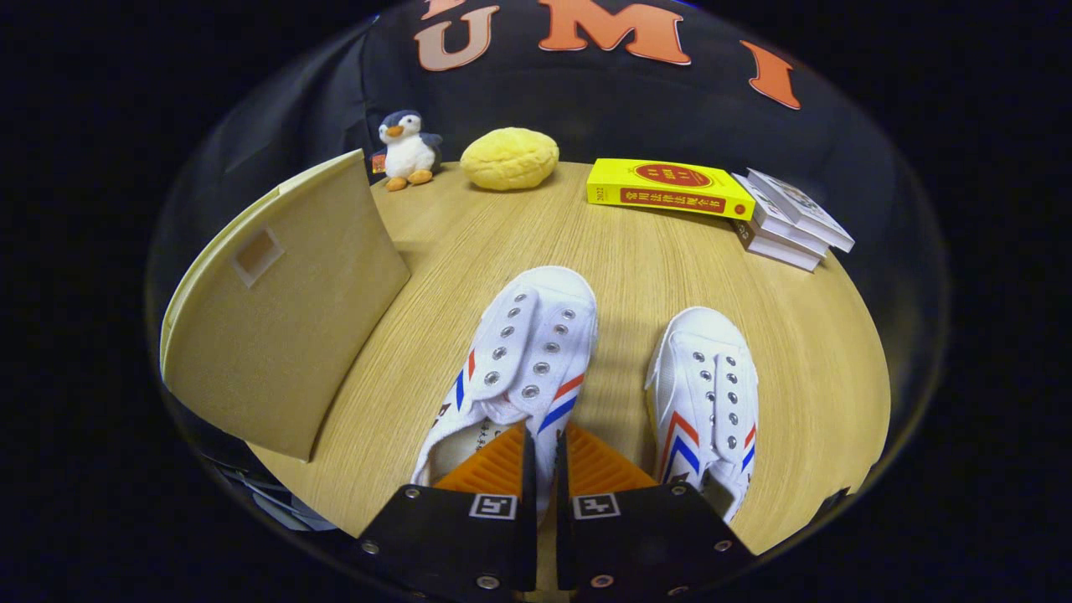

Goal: Open the storage box then place both shoes into the box .Put the left shoe in first, then the right shoe, with the right side of both shoes facing outward in a uniform manner.

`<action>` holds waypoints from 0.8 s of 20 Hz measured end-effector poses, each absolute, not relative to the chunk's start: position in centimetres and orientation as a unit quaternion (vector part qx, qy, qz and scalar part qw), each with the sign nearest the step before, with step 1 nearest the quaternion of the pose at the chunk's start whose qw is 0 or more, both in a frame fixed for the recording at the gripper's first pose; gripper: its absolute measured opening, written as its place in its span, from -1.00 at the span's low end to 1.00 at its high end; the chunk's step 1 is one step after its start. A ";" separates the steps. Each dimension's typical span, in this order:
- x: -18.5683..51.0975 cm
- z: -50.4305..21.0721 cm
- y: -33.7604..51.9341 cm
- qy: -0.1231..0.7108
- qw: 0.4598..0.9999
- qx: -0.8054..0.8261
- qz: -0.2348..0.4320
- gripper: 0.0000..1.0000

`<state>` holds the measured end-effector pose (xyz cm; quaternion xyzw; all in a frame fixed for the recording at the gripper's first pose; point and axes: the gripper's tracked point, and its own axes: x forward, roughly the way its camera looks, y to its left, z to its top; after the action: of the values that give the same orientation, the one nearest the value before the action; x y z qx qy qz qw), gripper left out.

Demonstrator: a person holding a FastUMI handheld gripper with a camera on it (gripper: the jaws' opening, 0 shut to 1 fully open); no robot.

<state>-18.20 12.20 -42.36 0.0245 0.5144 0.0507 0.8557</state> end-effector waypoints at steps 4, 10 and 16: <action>-17.9 -42.1 12.3 0.525 0.845 0.083 0.048 -0.95; -14.8 -38.1 13.5 0.490 0.857 0.144 0.062 -0.99; -13.6 -37.7 12.5 0.479 0.864 0.145 0.055 -0.99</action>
<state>-13.61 12.54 -37.70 0.1450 0.4792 0.0552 0.8639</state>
